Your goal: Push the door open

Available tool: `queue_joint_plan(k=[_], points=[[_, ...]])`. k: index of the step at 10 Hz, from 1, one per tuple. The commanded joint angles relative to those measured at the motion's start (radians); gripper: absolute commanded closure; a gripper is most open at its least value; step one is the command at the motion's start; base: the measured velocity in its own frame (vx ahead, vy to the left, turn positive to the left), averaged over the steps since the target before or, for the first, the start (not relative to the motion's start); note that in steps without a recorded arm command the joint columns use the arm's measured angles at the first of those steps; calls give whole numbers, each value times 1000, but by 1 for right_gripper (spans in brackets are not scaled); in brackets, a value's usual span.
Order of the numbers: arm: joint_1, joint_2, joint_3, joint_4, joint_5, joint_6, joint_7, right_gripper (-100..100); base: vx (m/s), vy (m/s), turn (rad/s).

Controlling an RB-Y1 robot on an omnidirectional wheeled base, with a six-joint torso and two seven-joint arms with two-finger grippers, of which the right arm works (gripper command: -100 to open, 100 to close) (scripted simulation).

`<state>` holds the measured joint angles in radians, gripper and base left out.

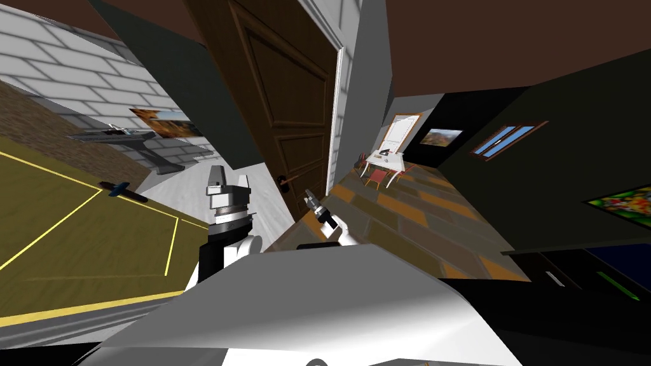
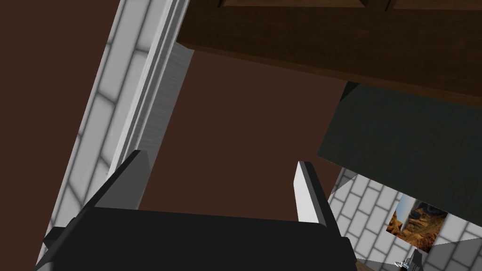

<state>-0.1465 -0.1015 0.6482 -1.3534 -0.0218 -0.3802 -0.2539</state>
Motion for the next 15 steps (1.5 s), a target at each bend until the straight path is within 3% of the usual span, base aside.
queue_joint_plan(k=[1,12,15], points=[[-22,1,17,32,0,2,-5,-100,84,49,-41],[-177,8,174,276,7,17,-29,-100,154,71,-57],[-172,14,159,280,7,14,-23,-100,103,81,22]])
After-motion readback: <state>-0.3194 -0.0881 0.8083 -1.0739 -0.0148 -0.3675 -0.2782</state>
